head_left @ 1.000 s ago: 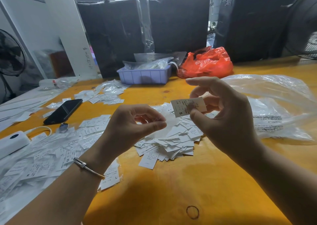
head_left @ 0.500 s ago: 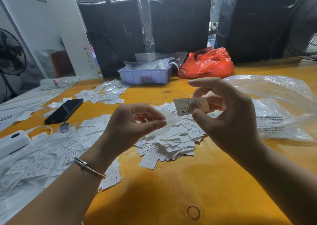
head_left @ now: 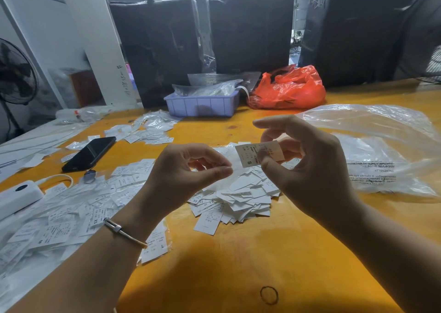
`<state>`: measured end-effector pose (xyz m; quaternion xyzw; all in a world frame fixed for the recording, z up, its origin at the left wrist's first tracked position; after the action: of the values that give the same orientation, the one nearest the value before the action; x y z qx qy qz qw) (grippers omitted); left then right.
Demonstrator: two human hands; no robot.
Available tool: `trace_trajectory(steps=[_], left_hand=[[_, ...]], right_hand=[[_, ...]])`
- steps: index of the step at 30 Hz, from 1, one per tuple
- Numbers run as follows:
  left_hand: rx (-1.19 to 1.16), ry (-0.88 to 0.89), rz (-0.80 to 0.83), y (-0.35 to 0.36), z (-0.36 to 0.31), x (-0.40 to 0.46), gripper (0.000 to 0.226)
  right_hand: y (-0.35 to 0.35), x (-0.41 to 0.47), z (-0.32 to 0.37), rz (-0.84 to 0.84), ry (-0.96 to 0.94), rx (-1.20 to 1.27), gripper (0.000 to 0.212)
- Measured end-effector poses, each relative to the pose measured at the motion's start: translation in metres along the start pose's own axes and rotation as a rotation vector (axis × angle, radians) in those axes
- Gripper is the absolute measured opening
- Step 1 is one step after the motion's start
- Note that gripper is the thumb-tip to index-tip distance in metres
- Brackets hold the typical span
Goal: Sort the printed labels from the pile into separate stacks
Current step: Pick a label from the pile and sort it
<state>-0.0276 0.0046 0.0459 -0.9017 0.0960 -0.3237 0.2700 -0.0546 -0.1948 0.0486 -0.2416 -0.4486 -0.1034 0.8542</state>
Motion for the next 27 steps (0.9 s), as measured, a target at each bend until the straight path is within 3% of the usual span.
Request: trace_trajectory(steps=[7, 13, 19, 27], left_hand=[[-0.031, -0.026, 0.031, 0.0, 0.001, 0.0, 0.023], [-0.052, -0.052, 0.087, 0.005, 0.001, 0.001, 0.023], [-0.102, -0.092, 0.038, 0.003, 0.004, 0.002, 0.022], [-0.079, -0.096, 0.103, 0.008, 0.006, 0.001, 0.013]], right_hand=[[0.003, 0.0, -0.002, 0.069, 0.01, 0.027, 0.039], [0.011, -0.001, -0.006, 0.233, 0.071, 0.028, 0.032], [0.004, 0.005, -0.015, 0.14, 0.212, 0.132, 0.021], [0.01, -0.002, -0.011, 0.15, 0.147, 0.1, 0.016]])
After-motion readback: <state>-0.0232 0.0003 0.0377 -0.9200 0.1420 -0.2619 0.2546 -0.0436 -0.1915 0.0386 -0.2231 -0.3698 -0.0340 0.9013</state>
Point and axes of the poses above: each hand's wrist, its own x-axis towards the middle knuckle, its own y-axis out of the palm, z = x × y, the point moved 2 cm from there along x, towards the middle knuckle, and after that the axes turned 1 degree about -z, right-handed, at the moved point
